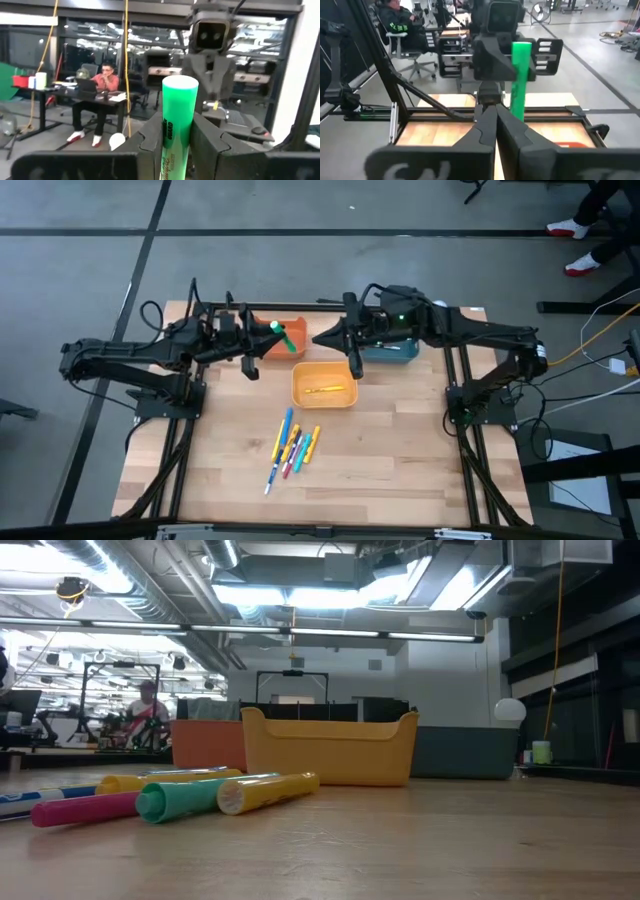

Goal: Pick & Place Markers
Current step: Put the big green highlighter pen into the orange bin

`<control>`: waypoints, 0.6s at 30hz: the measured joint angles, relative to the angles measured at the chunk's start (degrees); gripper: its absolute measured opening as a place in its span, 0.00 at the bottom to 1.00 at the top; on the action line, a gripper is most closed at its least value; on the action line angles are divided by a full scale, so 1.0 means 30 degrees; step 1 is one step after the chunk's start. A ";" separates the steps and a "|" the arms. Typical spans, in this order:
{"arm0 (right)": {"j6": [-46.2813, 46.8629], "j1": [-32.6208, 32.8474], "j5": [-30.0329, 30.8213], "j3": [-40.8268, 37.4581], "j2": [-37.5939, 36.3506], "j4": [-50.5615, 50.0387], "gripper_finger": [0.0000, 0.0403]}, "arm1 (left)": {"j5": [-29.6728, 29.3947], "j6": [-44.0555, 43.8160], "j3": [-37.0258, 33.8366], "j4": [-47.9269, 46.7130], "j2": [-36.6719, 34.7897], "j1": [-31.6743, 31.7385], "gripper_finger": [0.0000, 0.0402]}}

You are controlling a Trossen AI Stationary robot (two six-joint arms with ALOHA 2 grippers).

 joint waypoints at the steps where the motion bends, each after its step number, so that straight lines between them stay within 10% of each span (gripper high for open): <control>1: 0.0010 0.0000 0.0010 -0.0001 -0.0129 -0.0370 0.02 | 0.0081 -0.0120 0.0000 -0.0207 0.0000 0.0200 0.17; 18: -0.0965 0.0007 0.2561 0.0000 -0.3678 -0.4566 0.01 | 0.3053 -0.1763 -0.0006 -0.3246 0.0007 0.4704 0.17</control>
